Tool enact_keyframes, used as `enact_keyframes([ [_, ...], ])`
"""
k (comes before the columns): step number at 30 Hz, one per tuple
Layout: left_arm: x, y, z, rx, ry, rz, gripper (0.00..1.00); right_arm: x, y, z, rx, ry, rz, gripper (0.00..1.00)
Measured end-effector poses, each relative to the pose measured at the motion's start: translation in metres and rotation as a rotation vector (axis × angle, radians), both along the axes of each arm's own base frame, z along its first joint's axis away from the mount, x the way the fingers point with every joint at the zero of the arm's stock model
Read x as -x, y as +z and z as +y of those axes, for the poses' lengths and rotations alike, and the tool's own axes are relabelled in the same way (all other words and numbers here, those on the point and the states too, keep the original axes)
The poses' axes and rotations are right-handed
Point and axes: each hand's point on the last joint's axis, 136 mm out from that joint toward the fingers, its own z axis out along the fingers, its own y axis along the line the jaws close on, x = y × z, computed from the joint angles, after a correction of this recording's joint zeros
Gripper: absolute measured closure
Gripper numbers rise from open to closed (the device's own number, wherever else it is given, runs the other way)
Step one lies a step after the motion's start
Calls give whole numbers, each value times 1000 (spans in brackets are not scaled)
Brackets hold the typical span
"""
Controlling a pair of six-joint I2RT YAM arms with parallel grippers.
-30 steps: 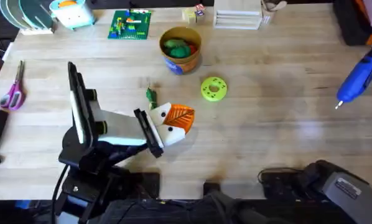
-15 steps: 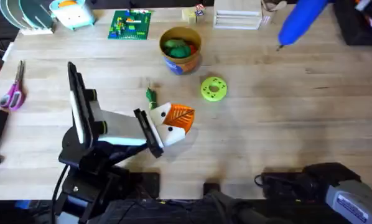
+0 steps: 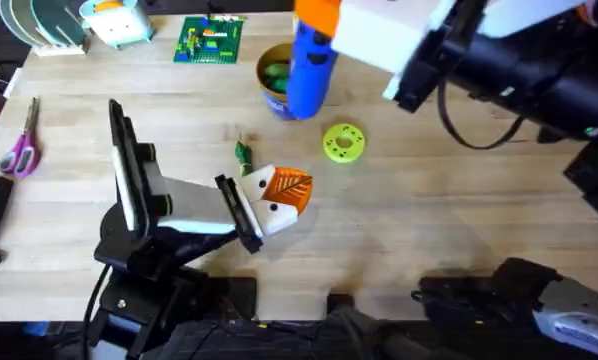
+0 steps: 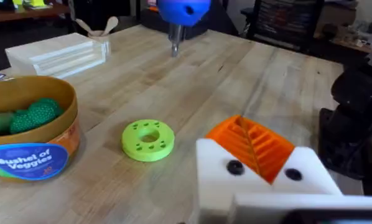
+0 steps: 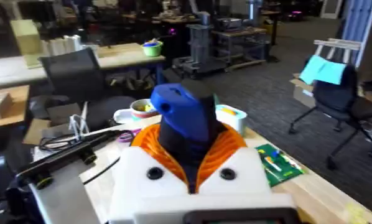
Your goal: Pick up the gripper from the table and insert it into the empty holder that is missing its gripper. Then pick up a screw, insert it into the mounting hole, and use the screwdriver to tighten it. Finally, clean up the table by picking up the vegetable and placing it into the bucket.
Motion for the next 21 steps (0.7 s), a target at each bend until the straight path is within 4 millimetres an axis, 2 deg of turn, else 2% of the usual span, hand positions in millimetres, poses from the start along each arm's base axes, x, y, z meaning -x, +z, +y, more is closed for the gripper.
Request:
enact_keyframes([
  [3,0,0,0,0,0,0,993,14,-2,24,-12,77,4,979],
  [7,0,0,0,0,0,0,993,31,-6,41,-8,147,14,979],
  [11,0,0,0,0,0,0,993,39,-3,46,-22,177,16,979],
  [21,0,0,0,0,0,0,993,45,-4,49,-38,214,58,979],
])
